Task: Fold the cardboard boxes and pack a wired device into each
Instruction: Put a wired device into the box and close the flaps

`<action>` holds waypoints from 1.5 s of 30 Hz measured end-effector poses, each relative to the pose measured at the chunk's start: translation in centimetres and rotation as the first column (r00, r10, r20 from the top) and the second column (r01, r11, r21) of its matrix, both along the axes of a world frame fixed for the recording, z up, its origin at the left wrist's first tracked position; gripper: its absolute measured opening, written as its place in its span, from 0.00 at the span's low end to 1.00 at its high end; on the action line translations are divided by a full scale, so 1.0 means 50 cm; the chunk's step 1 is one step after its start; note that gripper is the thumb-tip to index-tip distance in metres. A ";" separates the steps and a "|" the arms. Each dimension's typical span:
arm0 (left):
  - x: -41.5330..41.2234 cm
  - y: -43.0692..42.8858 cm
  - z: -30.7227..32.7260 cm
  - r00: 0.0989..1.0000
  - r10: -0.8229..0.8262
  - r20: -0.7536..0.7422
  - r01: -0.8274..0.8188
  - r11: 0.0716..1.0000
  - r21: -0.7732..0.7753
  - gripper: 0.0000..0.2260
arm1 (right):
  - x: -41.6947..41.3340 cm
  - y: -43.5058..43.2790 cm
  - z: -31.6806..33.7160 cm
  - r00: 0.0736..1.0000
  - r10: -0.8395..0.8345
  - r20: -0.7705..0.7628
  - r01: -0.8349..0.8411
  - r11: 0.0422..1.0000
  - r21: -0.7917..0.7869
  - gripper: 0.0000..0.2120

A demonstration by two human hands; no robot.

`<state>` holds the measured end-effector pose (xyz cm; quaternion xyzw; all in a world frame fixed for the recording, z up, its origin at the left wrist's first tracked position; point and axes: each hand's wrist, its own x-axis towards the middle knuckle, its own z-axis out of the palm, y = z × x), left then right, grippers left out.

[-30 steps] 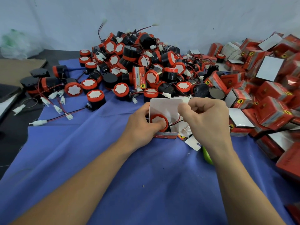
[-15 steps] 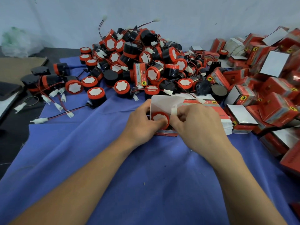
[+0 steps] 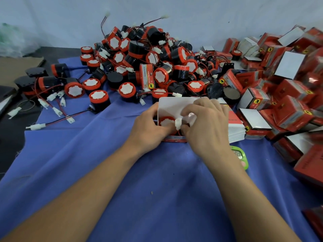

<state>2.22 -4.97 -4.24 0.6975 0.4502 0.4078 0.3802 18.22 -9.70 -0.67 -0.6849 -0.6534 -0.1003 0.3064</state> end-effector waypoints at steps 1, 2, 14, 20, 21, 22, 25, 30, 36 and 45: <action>0.000 0.000 0.000 1.000 0.005 0.007 -0.004 1.000 -0.009 0.21 | 0.001 0.001 -0.003 0.999 0.042 -0.007 -0.042 0.998 0.038 0.15; -0.001 0.001 0.000 1.000 0.011 0.010 -0.011 1.000 -0.018 0.23 | 0.000 0.001 -0.003 0.998 0.060 0.005 -0.060 0.995 0.079 0.16; 0.000 0.006 -0.006 1.000 -0.018 0.018 0.018 0.999 -0.027 0.17 | -0.019 -0.036 0.024 0.959 0.244 -0.141 -0.201 0.944 0.263 0.12; 0.002 0.004 -0.003 1.000 -0.009 0.019 0.010 0.998 -0.062 0.17 | -0.009 -0.019 0.022 0.993 0.103 -0.058 -0.101 0.994 0.034 0.04; 0.002 0.004 -0.001 1.000 -0.006 0.011 0.006 0.998 -0.060 0.17 | -0.010 -0.020 0.023 0.996 0.089 -0.011 -0.089 0.996 -0.016 0.05; 0.002 0.003 -0.001 1.000 -0.005 0.006 0.005 0.998 -0.056 0.18 | -0.014 -0.022 0.022 0.996 0.069 0.050 -0.066 0.996 -0.061 0.06; 0.000 0.002 -0.001 1.000 -0.004 0.001 0.004 0.998 -0.056 0.20 | -0.026 -0.026 0.017 0.966 0.019 0.259 0.016 0.991 -0.133 0.07; -0.001 0.000 0.006 0.999 -0.017 0.038 0.020 0.997 -0.074 0.16 | -0.016 -0.029 0.012 0.956 0.103 0.275 -0.082 0.993 -0.086 0.13; 0.008 -0.014 0.014 1.000 0.024 -0.014 -0.024 1.000 0.003 0.17 | -0.015 -0.033 -0.002 0.960 0.131 0.246 -0.116 0.990 -0.074 0.20; 0.011 -0.004 0.012 0.992 0.122 -0.017 -0.123 0.991 -0.059 0.14 | -0.007 -0.014 -0.008 0.905 0.063 -0.420 -0.120 0.987 -0.110 0.06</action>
